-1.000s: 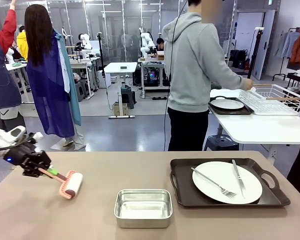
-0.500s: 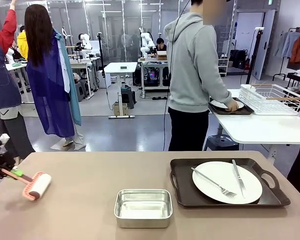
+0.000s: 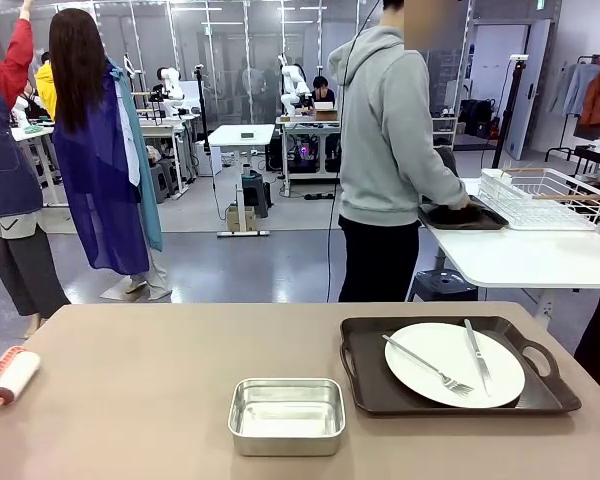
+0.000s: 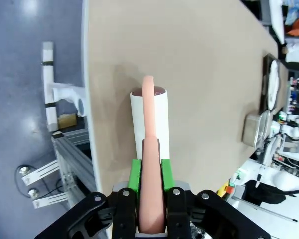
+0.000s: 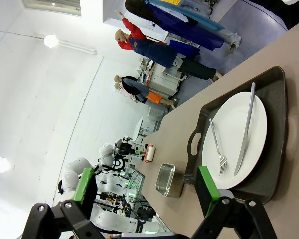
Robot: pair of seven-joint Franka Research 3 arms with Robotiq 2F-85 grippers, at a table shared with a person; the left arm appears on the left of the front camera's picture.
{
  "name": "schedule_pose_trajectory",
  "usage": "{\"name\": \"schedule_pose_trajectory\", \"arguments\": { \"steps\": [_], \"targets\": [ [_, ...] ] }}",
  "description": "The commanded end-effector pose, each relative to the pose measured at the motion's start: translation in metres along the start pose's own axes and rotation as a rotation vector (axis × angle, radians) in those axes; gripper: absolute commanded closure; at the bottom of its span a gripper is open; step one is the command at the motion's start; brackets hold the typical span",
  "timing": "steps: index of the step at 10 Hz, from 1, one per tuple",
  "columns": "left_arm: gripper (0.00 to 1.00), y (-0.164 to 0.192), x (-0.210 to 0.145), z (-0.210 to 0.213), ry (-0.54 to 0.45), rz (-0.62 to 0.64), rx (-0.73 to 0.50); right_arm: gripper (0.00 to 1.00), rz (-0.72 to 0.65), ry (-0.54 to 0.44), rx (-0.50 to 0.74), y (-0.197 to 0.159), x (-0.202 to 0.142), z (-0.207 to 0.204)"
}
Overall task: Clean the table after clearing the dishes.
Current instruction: When the left (or right) Handle tray is removed, use the left hand (or right hand) to clean the left (or right) side of the table with the Lint Roller.
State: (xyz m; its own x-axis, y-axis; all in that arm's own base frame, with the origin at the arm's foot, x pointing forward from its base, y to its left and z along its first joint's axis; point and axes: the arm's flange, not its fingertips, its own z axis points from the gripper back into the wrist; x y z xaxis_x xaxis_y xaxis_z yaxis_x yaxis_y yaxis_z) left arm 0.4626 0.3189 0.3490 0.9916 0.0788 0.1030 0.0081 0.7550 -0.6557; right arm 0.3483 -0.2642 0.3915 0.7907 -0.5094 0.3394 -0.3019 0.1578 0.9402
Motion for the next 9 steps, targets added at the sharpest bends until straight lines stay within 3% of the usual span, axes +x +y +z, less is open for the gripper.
{"name": "schedule_pose_trajectory", "arguments": {
  "steps": [1,6,7,9],
  "targets": [
    [0.8,-0.018,-0.019,0.021,-0.015,-0.053,0.077,0.0,0.006,-0.004,0.007,0.004,-0.003,-0.002],
    [0.8,-0.094,-0.062,0.059,-0.135,-0.029,0.154,0.0,0.006,-0.004,0.007,0.004,-0.003,-0.002],
    [0.8,-0.064,-0.038,0.066,-0.09,-0.06,0.086,0.0,0.006,-0.004,0.007,0.004,-0.003,-0.002],
    [0.8,-0.064,-0.038,0.066,-0.09,-0.06,0.086,0.0,0.006,-0.004,0.007,0.004,-0.003,-0.002]
  ]
}}
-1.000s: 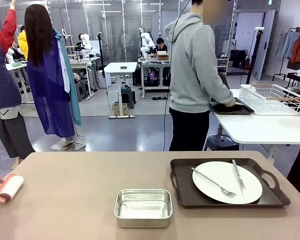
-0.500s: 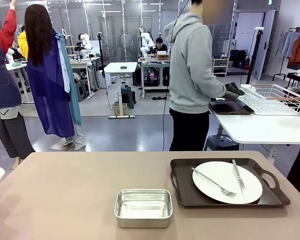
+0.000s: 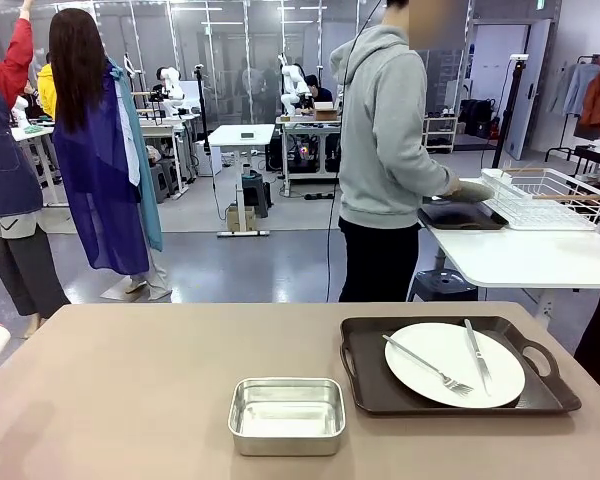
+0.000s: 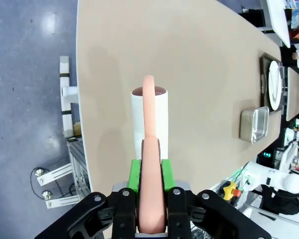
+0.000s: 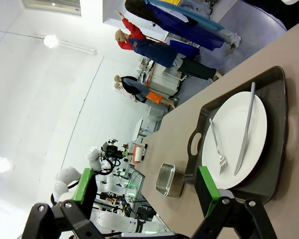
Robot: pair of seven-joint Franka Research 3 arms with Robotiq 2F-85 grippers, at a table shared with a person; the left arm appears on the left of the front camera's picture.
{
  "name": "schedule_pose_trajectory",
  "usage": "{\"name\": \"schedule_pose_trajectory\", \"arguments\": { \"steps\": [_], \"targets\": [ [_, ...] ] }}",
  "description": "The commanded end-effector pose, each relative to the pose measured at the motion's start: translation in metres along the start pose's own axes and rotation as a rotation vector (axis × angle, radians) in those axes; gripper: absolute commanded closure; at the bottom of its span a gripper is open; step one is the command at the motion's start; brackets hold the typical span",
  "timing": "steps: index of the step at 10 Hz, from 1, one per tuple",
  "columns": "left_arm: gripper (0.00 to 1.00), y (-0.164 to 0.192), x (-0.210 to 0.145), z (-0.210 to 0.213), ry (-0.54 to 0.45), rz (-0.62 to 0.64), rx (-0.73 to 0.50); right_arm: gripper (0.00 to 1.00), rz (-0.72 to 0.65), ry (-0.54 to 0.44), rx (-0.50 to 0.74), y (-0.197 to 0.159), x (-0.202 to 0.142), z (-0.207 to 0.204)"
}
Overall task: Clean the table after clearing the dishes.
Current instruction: When the left (or right) Handle tray is removed, use the left hand (or right hand) to clean the left (or right) side of the table with the Lint Roller, then place the Lint Roller back on top of the Airtight Container.
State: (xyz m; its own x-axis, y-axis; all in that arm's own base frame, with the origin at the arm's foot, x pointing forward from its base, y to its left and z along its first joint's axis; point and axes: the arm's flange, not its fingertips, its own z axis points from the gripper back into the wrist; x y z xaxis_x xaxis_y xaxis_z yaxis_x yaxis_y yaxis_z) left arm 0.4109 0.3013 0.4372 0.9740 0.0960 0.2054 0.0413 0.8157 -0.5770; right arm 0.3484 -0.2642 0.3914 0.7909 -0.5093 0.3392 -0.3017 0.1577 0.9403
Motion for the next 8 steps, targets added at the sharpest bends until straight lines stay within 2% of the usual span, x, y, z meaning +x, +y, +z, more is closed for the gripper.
{"name": "schedule_pose_trajectory", "arguments": {
  "steps": [1,7,8],
  "targets": [
    [0.8,0.009,0.006,0.004,0.002,-0.01,-0.006,0.0,0.006,-0.004,0.007,0.004,-0.003,-0.002],
    [0.8,0.009,0.007,-0.001,0.008,0.002,0.008,0.0,0.006,-0.004,0.007,0.004,-0.003,-0.002],
    [0.8,-0.026,0.025,-0.006,0.006,-0.13,0.028,0.0,0.006,-0.004,0.007,0.004,-0.003,-0.002]
  ]
}}
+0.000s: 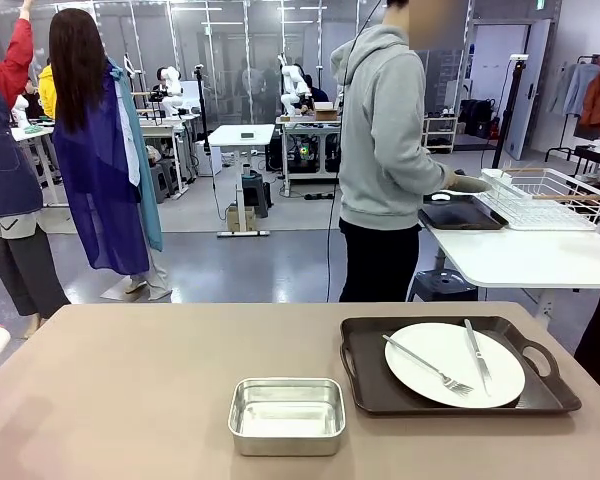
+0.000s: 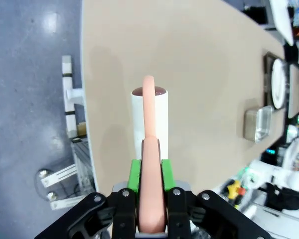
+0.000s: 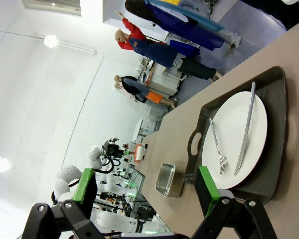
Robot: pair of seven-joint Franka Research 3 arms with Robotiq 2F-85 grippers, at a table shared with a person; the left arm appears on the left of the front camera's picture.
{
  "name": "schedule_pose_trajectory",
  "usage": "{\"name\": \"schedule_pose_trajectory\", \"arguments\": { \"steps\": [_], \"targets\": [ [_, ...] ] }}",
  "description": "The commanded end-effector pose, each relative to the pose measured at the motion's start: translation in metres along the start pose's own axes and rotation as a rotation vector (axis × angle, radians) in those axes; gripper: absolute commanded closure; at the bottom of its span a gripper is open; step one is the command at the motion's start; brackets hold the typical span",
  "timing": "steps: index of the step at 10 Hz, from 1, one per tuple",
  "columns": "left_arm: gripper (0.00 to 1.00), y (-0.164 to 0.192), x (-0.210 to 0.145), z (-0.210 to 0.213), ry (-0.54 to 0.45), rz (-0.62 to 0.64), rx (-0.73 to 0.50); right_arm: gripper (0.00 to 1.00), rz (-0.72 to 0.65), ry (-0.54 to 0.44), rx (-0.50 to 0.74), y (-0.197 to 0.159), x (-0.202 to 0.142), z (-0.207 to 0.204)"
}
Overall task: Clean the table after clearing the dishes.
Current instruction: Place the Lint Roller back on top of the Airtight Container.
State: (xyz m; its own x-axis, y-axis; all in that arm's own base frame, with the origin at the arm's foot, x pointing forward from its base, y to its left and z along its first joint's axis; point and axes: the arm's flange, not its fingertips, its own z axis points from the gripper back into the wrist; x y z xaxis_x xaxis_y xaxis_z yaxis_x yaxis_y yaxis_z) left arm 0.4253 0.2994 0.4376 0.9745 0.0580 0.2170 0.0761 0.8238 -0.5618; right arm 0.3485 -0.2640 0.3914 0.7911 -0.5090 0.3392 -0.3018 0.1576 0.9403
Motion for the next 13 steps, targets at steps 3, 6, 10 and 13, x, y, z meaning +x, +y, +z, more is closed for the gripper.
{"name": "schedule_pose_trajectory", "arguments": {
  "steps": [3,6,10,13],
  "targets": [
    [0.8,-0.21,0.06,-0.028,0.126,-0.567,0.151,0.0,0.006,-0.005,0.007,0.004,-0.003,-0.001],
    [0.8,-0.384,0.051,-0.084,0.286,-1.027,0.279,0.0,0.006,-0.005,0.007,0.004,-0.003,-0.001],
    [0.8,-0.528,0.029,-0.187,0.45,-1.449,0.259,0.0,0.006,-0.005,0.007,0.004,-0.003,-0.001],
    [0.8,-0.569,0.021,-0.258,0.572,-1.557,0.14,0.0,0.006,-0.005,0.007,0.004,-0.003,-0.001]
  ]
}}
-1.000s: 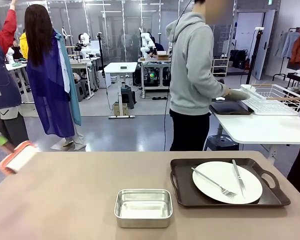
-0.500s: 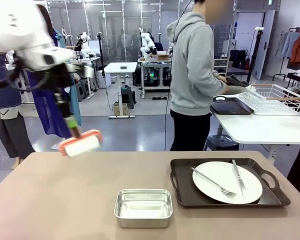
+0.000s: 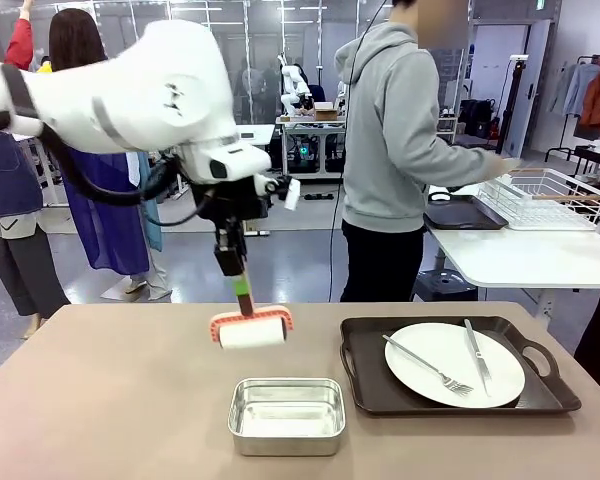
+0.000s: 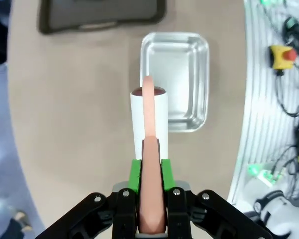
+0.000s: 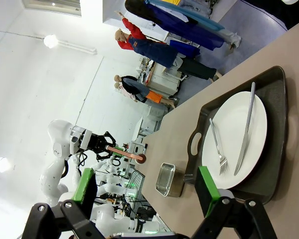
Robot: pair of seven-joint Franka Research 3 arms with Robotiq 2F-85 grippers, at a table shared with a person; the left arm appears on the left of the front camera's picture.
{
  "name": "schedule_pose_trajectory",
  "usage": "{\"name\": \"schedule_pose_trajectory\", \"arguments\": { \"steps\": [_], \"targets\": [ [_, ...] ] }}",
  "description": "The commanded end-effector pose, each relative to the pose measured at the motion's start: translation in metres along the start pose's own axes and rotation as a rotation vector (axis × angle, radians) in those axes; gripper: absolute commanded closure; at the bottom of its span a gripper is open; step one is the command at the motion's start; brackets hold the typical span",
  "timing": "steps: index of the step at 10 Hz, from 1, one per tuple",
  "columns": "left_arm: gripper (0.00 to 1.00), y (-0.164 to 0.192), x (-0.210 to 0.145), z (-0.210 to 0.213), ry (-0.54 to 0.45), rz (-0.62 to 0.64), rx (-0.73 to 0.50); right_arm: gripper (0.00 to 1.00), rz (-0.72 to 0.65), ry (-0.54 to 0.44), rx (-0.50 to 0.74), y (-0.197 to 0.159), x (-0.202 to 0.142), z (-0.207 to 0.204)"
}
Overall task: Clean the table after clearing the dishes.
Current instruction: Place the Lint Roller back on top of the Airtight Container.
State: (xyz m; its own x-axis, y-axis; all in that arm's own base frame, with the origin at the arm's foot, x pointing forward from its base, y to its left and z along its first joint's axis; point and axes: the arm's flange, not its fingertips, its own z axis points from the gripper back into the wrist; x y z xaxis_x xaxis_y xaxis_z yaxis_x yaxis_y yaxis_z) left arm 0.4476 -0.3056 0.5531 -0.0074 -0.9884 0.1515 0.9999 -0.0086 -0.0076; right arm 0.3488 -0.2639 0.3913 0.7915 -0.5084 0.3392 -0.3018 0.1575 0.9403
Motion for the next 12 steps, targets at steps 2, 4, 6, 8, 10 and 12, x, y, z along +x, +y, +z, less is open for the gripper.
{"name": "schedule_pose_trajectory", "arguments": {
  "steps": [2,4,6,8,10,12],
  "targets": [
    [0.8,0.01,0.028,-0.025,-0.004,-0.007,-0.071,0.0,0.006,-0.005,0.007,0.005,-0.003,-0.001],
    [0.8,0.011,0.03,-0.052,0.003,0.059,-0.11,0.0,0.006,-0.005,0.007,0.005,-0.003,-0.001],
    [0.8,0.012,0.034,-0.076,0.01,0.071,-0.136,0.0,0.006,-0.005,0.007,0.005,-0.003,-0.001],
    [0.8,0.015,0.036,-0.1,0.005,0.086,-0.141,0.0,0.006,-0.005,0.007,0.005,-0.003,-0.001],
    [0.8,0.022,0.035,-0.126,0.041,0.061,-0.11,0.0,0.006,-0.005,0.007,0.005,-0.003,-0.001],
    [0.8,0.028,0.036,-0.149,0.081,0.061,-0.104,0.0,0.006,-0.005,0.007,0.005,-0.003,-0.001]
  ]
}}
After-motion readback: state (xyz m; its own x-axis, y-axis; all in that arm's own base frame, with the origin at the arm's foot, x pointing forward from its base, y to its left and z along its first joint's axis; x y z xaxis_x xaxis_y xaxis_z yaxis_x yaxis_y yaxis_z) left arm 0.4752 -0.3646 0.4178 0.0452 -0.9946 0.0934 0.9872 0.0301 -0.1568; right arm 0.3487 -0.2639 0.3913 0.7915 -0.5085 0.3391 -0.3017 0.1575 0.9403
